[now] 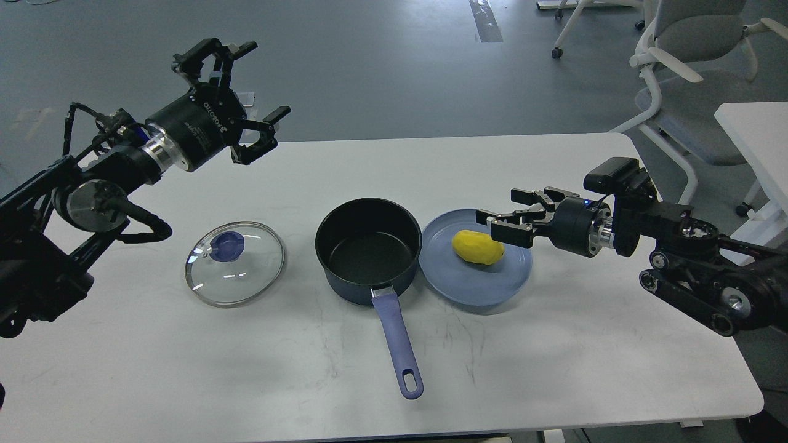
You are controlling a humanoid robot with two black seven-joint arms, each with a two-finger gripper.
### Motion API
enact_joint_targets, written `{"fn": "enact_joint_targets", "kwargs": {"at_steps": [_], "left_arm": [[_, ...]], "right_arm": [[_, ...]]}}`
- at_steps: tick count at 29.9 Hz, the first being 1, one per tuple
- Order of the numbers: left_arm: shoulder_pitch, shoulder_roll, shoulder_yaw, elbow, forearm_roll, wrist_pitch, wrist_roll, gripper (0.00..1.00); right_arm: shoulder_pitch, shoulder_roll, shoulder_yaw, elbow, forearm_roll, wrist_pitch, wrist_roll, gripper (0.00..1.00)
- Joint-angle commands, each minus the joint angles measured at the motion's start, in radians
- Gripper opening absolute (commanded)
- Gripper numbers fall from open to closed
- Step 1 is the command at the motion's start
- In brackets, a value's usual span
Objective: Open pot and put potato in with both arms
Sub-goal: 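Move the right gripper toward the yellow potato on the plate, then close the right gripper around the yellow potato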
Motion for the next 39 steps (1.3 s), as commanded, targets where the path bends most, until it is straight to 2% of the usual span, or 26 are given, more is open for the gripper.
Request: {"fn": "enact_joint_targets", "kwargs": {"at_steps": [1, 7, 10, 16, 17, 18, 20, 25, 27, 30, 39], "left_arm": [[0.003, 0.0, -0.003, -0.003, 0.001, 0.002, -0.012, 0.98], [0.003, 0.01, -0.005, -0.006, 0.005, 0.004, -0.016, 0.98], [0.005, 0.033, -0.005, -0.051, 0.007, 0.007, -0.053, 0.98], [0.005, 0.054, -0.008, -0.066, 0.007, 0.008, -0.059, 0.98], [0.005, 0.057, -0.005, -0.066, 0.008, 0.008, -0.059, 0.98], [0.005, 0.057, -0.005, -0.066, 0.008, 0.008, -0.059, 0.98], [0.005, 0.057, -0.005, -0.066, 0.008, 0.008, -0.059, 0.98], [0.005, 0.059, -0.005, -0.066, 0.011, 0.01, -0.059, 0.98], [0.005, 0.057, -0.003, -0.066, 0.019, 0.01, -0.059, 0.98], [0.014, 0.059, -0.003, -0.066, 0.024, 0.011, -0.059, 0.98], [0.019, 0.06, -0.003, -0.064, 0.025, 0.019, -0.059, 0.98]], "right_arm": [[0.003, 0.062, -0.048, -0.058, -0.019, -0.047, 0.025, 0.99], [0.015, 0.117, -0.065, -0.128, -0.024, -0.055, 0.034, 0.96], [0.02, 0.125, -0.085, -0.14, -0.024, -0.055, 0.037, 0.96], [0.02, 0.149, -0.108, -0.181, -0.024, -0.055, 0.039, 0.92], [0.02, 0.156, -0.114, -0.192, -0.024, -0.055, 0.039, 0.85], [0.02, 0.156, -0.114, -0.192, -0.024, -0.055, 0.039, 0.85], [0.027, 0.165, -0.16, -0.209, -0.024, -0.053, 0.039, 0.72], [0.043, 0.182, -0.198, -0.247, -0.024, -0.053, 0.039, 0.5], [0.049, 0.185, -0.218, -0.262, -0.024, -0.053, 0.039, 0.35], [0.052, 0.192, -0.224, -0.266, -0.022, -0.053, 0.039, 0.23], [0.066, 0.199, -0.214, -0.255, -0.013, -0.058, 0.066, 0.2]]}}
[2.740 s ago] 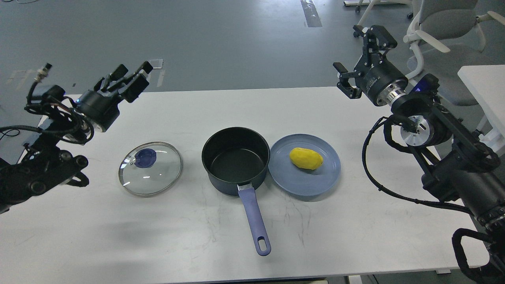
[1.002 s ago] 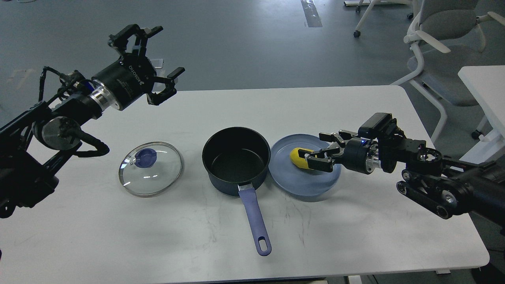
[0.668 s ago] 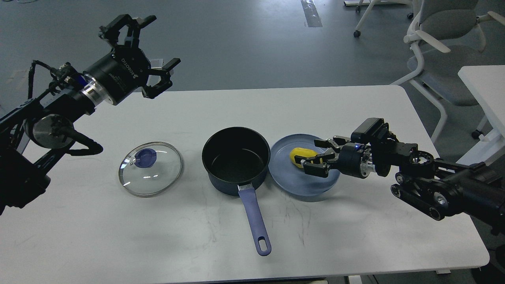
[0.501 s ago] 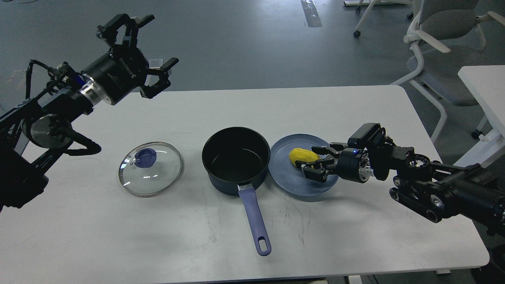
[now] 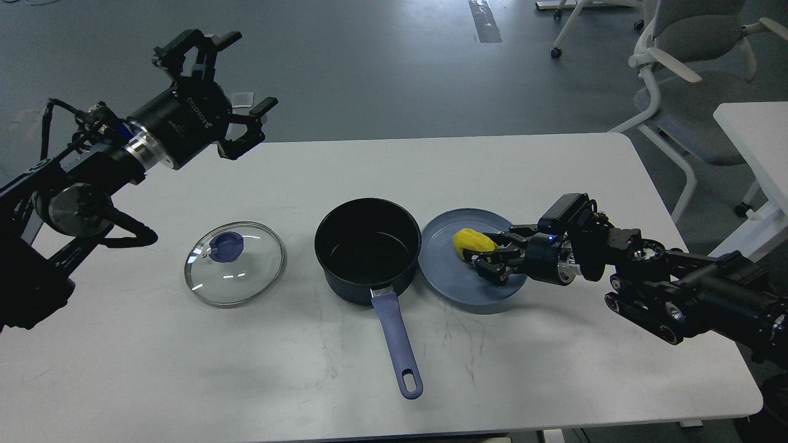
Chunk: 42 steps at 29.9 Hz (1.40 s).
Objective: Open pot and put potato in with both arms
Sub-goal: 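Close the right gripper around the yellow potato, then lift the potato and carry it over the open pot, right gripper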
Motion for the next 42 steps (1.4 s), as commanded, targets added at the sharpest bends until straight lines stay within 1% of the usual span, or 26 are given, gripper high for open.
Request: {"fn": "enact_joint_targets", "kwargs": {"at_steps": [1, 5, 7, 9, 14, 19, 21, 28, 31, 33, 34, 35, 37, 38, 39, 41, 42], "left_arm": [[0.0, 0.0, 0.0, 0.0, 0.0, 0.003, 0.0, 0.98], [0.0, 0.0, 0.0, 0.0, 0.0, 0.003, 0.0, 0.98], [0.0, 0.0, 0.0, 0.0, 0.0, 0.003, 0.0, 0.98], [0.0, 0.0, 0.0, 0.0, 0.0, 0.003, 0.0, 0.98], [0.0, 0.0, 0.003, 0.0, 0.0, 0.004, 0.0, 0.98], [-0.001, 0.0, 0.004, 0.0, 0.0, 0.004, 0.0, 0.98], [0.0, 0.002, 0.004, 0.0, 0.0, 0.004, 0.0, 0.98], [0.0, 0.02, 0.004, 0.0, -0.001, 0.004, 0.0, 0.98], [0.002, 0.029, 0.003, -0.001, -0.002, 0.004, -0.002, 0.98], [0.008, 0.037, 0.001, -0.001, -0.003, 0.004, -0.002, 0.98], [0.011, 0.04, 0.001, -0.001, -0.002, 0.004, -0.002, 0.98], [0.011, 0.042, 0.001, -0.001, -0.002, 0.003, 0.0, 0.98], [0.011, 0.04, 0.001, -0.001, -0.002, 0.004, -0.002, 0.98], [0.011, 0.04, 0.001, -0.001, -0.002, 0.004, -0.002, 0.98], [0.011, 0.039, 0.001, -0.001, -0.002, 0.003, -0.002, 0.98], [0.011, 0.037, 0.001, -0.001, -0.003, 0.001, -0.003, 0.98], [0.011, 0.037, 0.001, -0.001, -0.003, 0.0, -0.003, 0.98]], "right_arm": [[0.019, -0.002, 0.002, 0.016, 0.003, -0.004, 0.012, 0.2], [0.044, -0.02, 0.005, 0.048, 0.004, -0.035, 0.012, 0.2], [0.086, -0.078, 0.014, 0.089, 0.009, -0.05, 0.012, 0.2], [0.126, -0.111, 0.016, 0.125, 0.015, -0.05, 0.012, 0.2], [0.209, -0.119, 0.043, 0.137, 0.017, -0.048, 0.012, 0.2], [0.288, -0.07, 0.045, 0.134, 0.067, -0.042, 0.012, 0.2], [0.297, 0.001, 0.032, 0.125, 0.078, -0.038, 0.012, 0.2], [0.236, 0.127, -0.013, 0.102, 0.078, -0.036, 0.012, 0.2], [0.206, 0.15, -0.026, 0.1, 0.077, -0.038, 0.012, 0.21], [0.183, 0.158, -0.026, 0.094, 0.077, -0.038, 0.012, 0.3], [0.174, 0.161, -0.024, 0.09, 0.077, -0.039, 0.012, 0.42], [0.167, 0.161, -0.021, 0.088, 0.077, -0.045, 0.012, 0.61], [0.16, 0.161, -0.018, 0.09, 0.077, -0.048, 0.012, 0.82], [0.159, 0.162, -0.015, 0.091, 0.077, -0.05, 0.012, 0.94], [0.159, 0.162, -0.015, 0.091, 0.077, -0.05, 0.012, 0.95], [0.159, 0.162, -0.012, 0.091, 0.08, -0.051, 0.012, 1.0], [0.159, 0.162, -0.011, 0.091, 0.08, -0.05, 0.012, 1.0]]}}
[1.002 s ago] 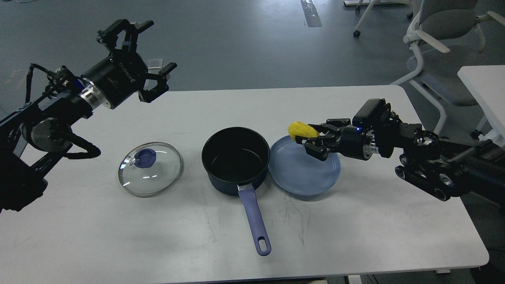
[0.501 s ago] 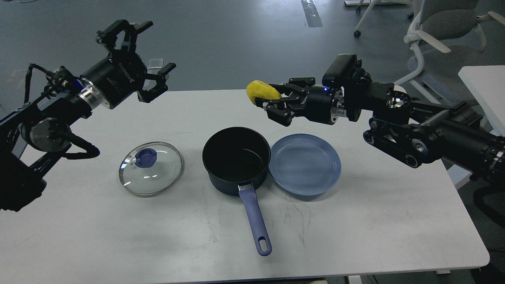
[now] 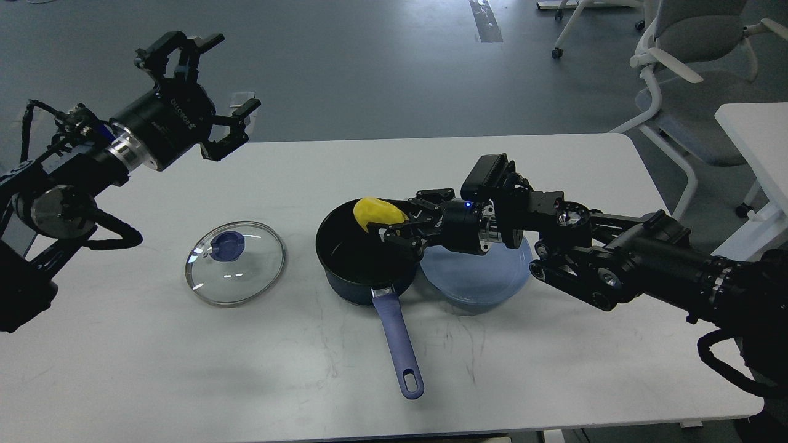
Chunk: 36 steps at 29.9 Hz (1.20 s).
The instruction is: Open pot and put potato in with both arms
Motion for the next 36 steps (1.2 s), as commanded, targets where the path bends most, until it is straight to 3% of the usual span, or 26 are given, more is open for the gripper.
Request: {"fn": "enact_joint_targets", "kwargs": {"at_steps": [1, 9, 11, 19, 22, 25, 30, 36], "left_arm": [[0.0, -0.004, 0.001, 0.0, -0.001, -0.004, -0.001, 0.98], [0.002, -0.013, 0.006, 0.0, -0.001, -0.005, -0.001, 0.98], [0.002, -0.015, 0.006, 0.0, -0.001, -0.005, -0.001, 0.98], [0.028, -0.032, -0.006, 0.005, -0.003, -0.004, -0.003, 0.98], [0.032, -0.036, -0.006, 0.005, -0.003, -0.004, -0.015, 0.98], [0.039, -0.039, -0.006, 0.005, -0.003, -0.004, -0.035, 0.98], [0.046, -0.039, -0.006, 0.005, -0.003, -0.004, -0.035, 0.98], [0.061, -0.039, -0.006, 0.006, -0.013, -0.004, -0.035, 0.98]], "right_arm": [[-0.001, 0.0, 0.009, 0.001, 0.004, -0.002, 0.0, 1.0], [-0.013, 0.0, 0.076, 0.001, 0.156, 0.0, -0.008, 1.0], [-0.013, 0.0, 0.141, 0.004, 0.246, 0.003, -0.028, 1.0], [0.014, -0.016, 0.306, 0.102, 1.025, 0.017, -0.162, 1.0], [0.005, -0.027, 0.36, 0.12, 1.136, 0.029, -0.179, 1.0], [-0.062, 0.011, 0.477, 0.125, 1.277, 0.064, -0.226, 1.0], [-0.134, 0.079, 0.573, 0.122, 1.307, 0.061, -0.229, 1.0], [-0.188, 0.079, 0.63, 0.16, 1.415, 0.064, -0.232, 1.0]]}}
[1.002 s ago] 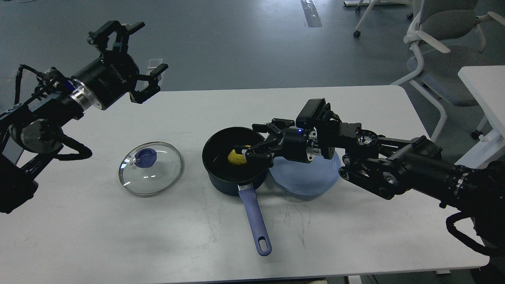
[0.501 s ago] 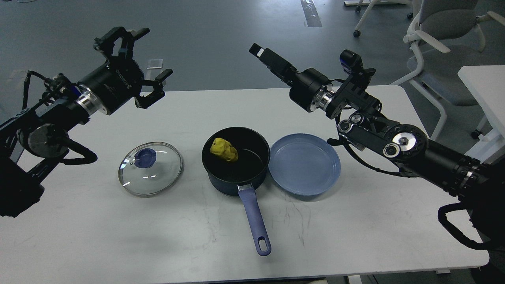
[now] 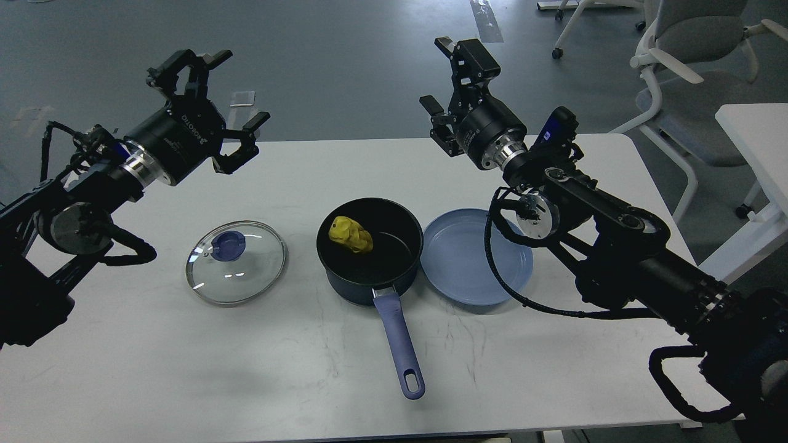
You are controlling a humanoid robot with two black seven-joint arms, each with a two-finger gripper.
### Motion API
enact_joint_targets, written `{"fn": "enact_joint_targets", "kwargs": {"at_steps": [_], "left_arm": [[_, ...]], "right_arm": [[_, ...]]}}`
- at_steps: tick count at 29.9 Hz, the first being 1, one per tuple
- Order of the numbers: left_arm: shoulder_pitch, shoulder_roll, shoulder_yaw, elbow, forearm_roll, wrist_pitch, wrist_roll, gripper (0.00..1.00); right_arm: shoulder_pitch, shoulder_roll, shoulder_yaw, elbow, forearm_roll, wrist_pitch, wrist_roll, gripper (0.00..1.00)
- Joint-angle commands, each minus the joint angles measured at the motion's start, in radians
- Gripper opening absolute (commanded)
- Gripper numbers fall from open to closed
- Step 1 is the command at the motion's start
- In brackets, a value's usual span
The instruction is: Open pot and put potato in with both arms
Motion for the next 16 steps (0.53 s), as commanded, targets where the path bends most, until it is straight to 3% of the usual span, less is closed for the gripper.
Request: {"fn": "enact_joint_targets", "kwargs": {"at_steps": [1, 8, 16], "left_arm": [[0.016, -0.001, 0.0, 0.001, -0.004, 0.0, 0.0, 0.98], [0.074, -0.027, -0.05, 0.0, -0.006, 0.0, 0.0, 0.98], [0.076, -0.016, -0.052, 0.0, -0.004, -0.008, -0.002, 0.98]], "right_arm": [[-0.029, 0.0, 0.029, 0.021, 0.071, 0.004, -0.004, 1.0], [-0.013, 0.0, 0.031, 0.023, 0.079, 0.001, -0.036, 1.0], [0.025, 0.0, 0.025, 0.024, 0.077, 0.008, -0.028, 1.0]]}}
